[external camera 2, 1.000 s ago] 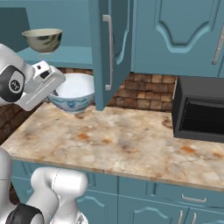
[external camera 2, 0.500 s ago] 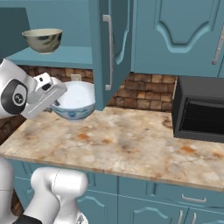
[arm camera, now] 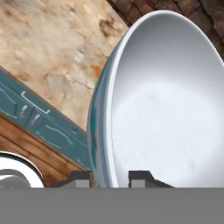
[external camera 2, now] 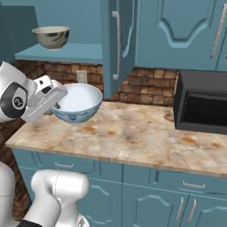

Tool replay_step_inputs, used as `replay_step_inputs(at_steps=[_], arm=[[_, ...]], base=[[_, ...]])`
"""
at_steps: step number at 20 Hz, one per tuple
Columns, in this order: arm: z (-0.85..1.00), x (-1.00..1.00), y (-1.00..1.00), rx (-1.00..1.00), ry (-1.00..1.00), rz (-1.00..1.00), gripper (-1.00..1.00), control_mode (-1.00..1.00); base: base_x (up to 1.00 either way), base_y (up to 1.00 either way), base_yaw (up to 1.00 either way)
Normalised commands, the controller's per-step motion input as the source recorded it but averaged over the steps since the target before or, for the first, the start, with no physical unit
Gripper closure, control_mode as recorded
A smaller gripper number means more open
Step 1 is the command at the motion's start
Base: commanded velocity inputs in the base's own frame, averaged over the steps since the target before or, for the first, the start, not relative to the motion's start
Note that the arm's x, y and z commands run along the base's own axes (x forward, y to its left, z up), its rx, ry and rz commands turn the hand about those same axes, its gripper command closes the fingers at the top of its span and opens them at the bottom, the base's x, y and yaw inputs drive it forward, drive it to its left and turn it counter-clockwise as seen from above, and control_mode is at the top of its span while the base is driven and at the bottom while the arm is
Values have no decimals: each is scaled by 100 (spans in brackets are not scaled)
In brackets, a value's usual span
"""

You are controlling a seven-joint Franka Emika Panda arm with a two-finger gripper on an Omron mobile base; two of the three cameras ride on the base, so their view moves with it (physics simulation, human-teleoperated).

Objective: Pick up the bowls from the cabinet and place each bowl in front of a stool on the dining counter.

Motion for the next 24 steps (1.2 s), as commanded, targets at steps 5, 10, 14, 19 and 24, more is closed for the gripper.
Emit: replay_step_inputs(at_steps=[5, 10, 14, 19, 24], arm=[[0, 0, 0, 0, 0, 0, 100, 100], [0, 0, 0, 0, 0, 0, 100, 100], [0, 0, 0, 0, 0, 0, 100, 100], [0, 0, 0, 0, 0, 0, 100, 100], [0, 0, 0, 0, 0, 0, 100, 100]], base=[[-63, 15, -34], [-29, 0, -91], [0, -1, -97], [0, -37, -88], [0, -81, -81]])
